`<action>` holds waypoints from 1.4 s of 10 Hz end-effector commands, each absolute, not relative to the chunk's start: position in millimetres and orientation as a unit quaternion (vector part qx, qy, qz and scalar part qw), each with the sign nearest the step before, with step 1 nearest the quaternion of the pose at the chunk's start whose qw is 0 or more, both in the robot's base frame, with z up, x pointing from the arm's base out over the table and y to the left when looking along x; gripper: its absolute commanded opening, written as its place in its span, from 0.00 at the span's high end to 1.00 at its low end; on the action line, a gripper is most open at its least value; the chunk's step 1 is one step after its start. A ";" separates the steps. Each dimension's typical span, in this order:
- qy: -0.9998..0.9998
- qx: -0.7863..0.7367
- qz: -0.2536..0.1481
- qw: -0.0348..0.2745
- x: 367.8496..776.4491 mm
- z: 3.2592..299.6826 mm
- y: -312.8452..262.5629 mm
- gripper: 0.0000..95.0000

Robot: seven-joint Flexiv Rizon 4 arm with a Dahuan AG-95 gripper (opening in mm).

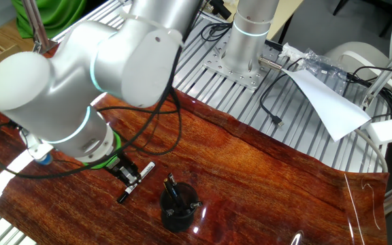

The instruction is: Put the pen into the pen holder

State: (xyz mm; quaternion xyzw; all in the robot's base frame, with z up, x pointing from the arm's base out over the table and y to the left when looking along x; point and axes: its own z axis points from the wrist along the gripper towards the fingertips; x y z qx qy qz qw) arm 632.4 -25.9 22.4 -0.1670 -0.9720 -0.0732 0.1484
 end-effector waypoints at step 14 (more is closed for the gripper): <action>-0.972 -0.162 -0.073 0.153 655.9 19.2 -22.5 0.80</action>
